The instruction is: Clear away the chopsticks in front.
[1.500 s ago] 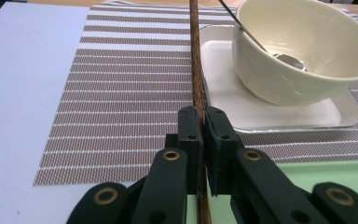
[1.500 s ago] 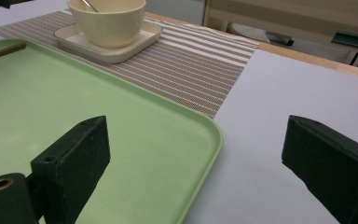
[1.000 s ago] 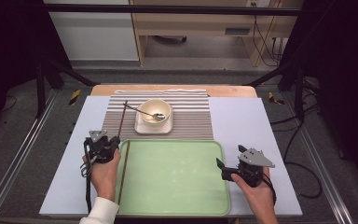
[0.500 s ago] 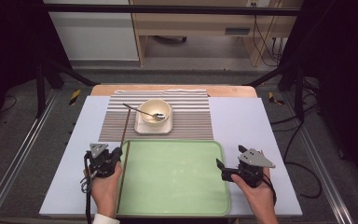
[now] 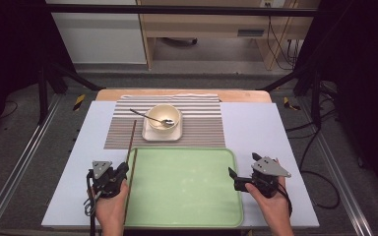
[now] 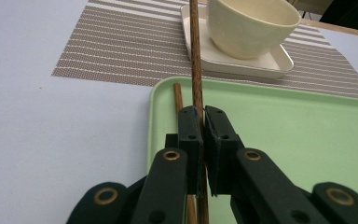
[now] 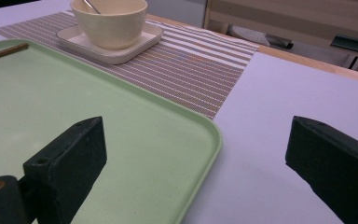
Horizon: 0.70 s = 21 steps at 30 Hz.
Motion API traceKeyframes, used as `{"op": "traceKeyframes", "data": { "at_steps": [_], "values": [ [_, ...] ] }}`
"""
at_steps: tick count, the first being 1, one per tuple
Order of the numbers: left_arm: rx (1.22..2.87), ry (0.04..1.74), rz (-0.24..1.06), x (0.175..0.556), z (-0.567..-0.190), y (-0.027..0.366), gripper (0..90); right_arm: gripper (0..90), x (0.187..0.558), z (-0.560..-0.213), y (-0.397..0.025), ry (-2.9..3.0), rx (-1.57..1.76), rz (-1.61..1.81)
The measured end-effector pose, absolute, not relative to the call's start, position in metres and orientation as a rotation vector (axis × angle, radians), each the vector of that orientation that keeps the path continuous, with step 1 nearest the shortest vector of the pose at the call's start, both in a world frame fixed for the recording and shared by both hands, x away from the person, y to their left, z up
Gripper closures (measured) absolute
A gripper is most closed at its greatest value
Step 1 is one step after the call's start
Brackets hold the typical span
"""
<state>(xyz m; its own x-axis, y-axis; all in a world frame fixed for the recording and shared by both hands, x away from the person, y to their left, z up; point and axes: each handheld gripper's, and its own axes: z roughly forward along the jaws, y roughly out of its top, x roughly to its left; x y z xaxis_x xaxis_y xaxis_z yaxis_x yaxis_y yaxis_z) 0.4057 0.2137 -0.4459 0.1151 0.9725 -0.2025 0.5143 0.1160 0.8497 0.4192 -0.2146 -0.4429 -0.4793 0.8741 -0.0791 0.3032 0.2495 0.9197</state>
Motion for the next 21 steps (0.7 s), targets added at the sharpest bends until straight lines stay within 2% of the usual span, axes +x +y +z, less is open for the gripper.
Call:
{"op": "traceKeyframes", "data": {
  "at_steps": [10, 12, 21],
  "values": [
    [1.507, 1.498, 0.627, 0.394, -0.447, 0.195, 85.5, 5.7, 0.420, -0.443, -0.215, 1.920, 1.072, 1.222],
    [1.530, 1.486, 0.660, 0.392, -0.447, 0.190, 85.5, 5.8, 0.420, -0.443, -0.215, 1.920, 1.069, 1.229],
    [1.532, 1.494, 0.647, 0.381, -0.448, 0.180, 85.5, 5.9, 0.418, -0.442, -0.214, 1.925, 1.059, 1.239]
  ]
}}
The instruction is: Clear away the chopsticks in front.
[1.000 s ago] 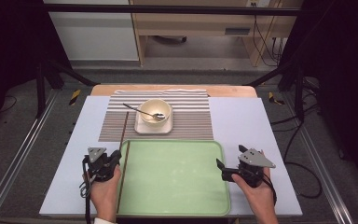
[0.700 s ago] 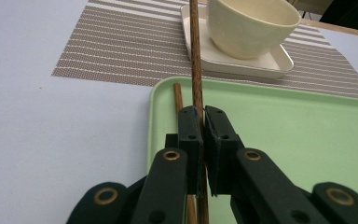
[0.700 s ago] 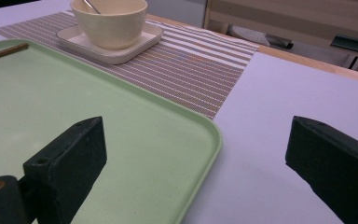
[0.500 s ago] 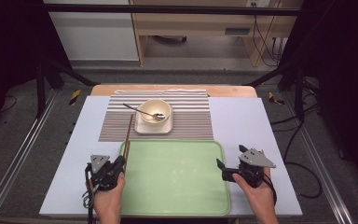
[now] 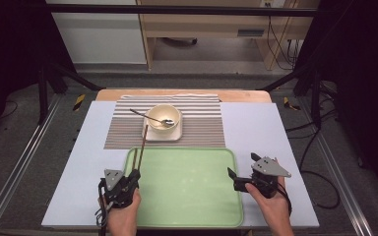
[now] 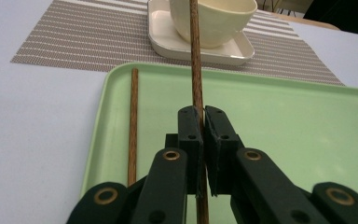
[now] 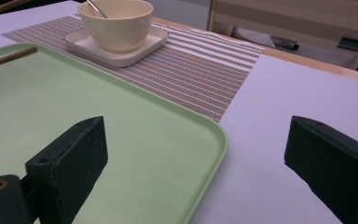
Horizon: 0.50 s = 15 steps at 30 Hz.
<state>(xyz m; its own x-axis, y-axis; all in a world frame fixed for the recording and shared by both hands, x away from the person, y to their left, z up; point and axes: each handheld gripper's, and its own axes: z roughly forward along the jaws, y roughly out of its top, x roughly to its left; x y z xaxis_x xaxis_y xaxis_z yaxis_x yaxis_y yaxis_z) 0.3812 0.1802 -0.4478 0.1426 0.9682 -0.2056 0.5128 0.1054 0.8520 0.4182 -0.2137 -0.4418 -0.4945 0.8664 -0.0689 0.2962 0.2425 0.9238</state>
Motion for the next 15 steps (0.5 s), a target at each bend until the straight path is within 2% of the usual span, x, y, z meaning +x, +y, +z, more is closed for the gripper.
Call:
{"op": "traceKeyframes", "data": {
  "at_steps": [15],
  "values": [
    [1.520, 1.480, 0.633, 0.3694, -0.4534, 0.1733, 85.5, 9.5, 0.4172, -0.4414, -0.2160, 1.894, 1.050, 1.185]
  ]
}}
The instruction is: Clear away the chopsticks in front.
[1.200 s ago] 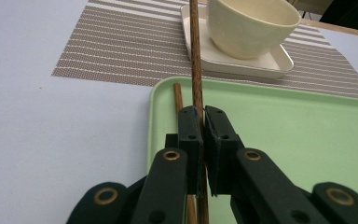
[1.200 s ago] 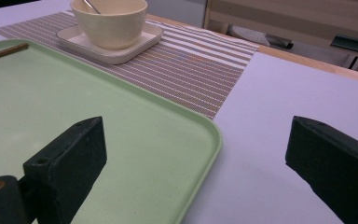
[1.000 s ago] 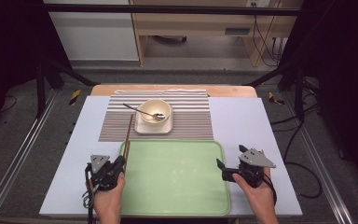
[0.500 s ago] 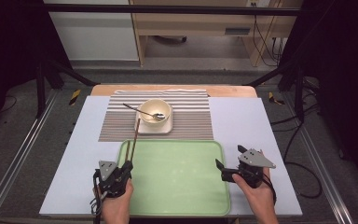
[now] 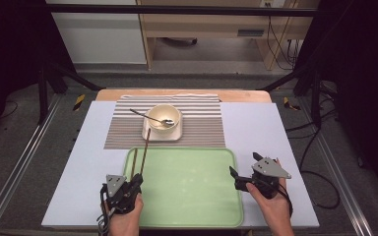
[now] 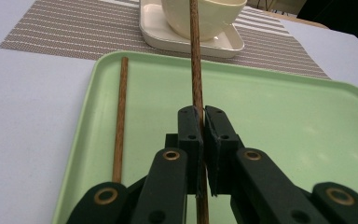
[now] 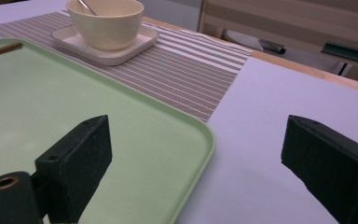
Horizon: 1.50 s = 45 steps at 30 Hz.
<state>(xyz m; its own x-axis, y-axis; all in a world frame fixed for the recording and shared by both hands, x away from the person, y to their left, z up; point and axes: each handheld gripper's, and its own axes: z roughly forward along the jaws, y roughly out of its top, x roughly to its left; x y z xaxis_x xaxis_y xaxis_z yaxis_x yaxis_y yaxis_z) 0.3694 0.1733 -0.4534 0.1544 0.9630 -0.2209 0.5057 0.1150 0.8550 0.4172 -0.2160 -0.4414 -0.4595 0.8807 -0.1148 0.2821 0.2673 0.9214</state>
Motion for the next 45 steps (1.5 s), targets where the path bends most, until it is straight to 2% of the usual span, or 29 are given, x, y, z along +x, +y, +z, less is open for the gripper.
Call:
{"op": "traceKeyframes", "data": {
  "at_steps": [21, 45],
  "values": [
    [1.523, 1.509, 0.628, 0.353, -0.458, 0.168, 85.5, 9.4, 0.415, -0.441, -0.216, 1.899, 1.061, 1.178],
    [1.512, 1.581, 0.618, 0.341, -0.478, 0.181, 85.5, 9.1, 0.416, -0.441, -0.217, 1.892, 1.075, 1.177]
  ]
}}
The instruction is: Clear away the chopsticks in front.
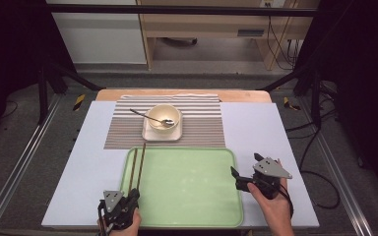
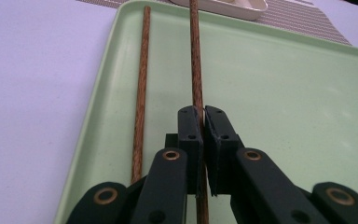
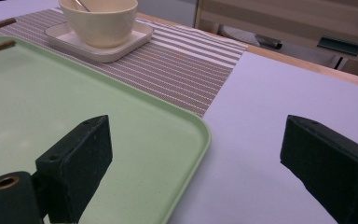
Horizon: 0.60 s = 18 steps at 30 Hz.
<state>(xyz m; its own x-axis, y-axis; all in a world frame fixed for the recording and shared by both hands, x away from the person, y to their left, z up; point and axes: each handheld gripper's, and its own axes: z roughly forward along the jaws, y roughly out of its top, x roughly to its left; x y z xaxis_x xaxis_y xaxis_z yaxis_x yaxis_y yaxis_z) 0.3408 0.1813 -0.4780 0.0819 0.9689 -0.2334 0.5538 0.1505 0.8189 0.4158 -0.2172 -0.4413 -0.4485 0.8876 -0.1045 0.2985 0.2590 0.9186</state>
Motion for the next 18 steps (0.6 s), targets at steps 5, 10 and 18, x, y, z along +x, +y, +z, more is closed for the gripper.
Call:
{"op": "traceKeyframes", "data": {
  "at_steps": [5, 10, 18],
  "values": [
    [1.512, 1.593, 0.623, 0.3391, -0.4809, 0.1813, 85.5, 9.1, 0.4164, -0.4418, -0.2168, 1.898, 1.074, 1.174],
    [1.500, 1.597, 0.630, 0.3362, -0.4795, 0.1819, 85.4, 9.2, 0.4163, -0.4409, -0.2165, 1.896, 1.071, 1.178],
    [1.482, 1.615, 0.631, 0.3409, -0.4783, 0.1862, 85.4, 9.2, 0.4159, -0.4409, -0.2168, 1.898, 1.068, 1.181]
  ]
}}
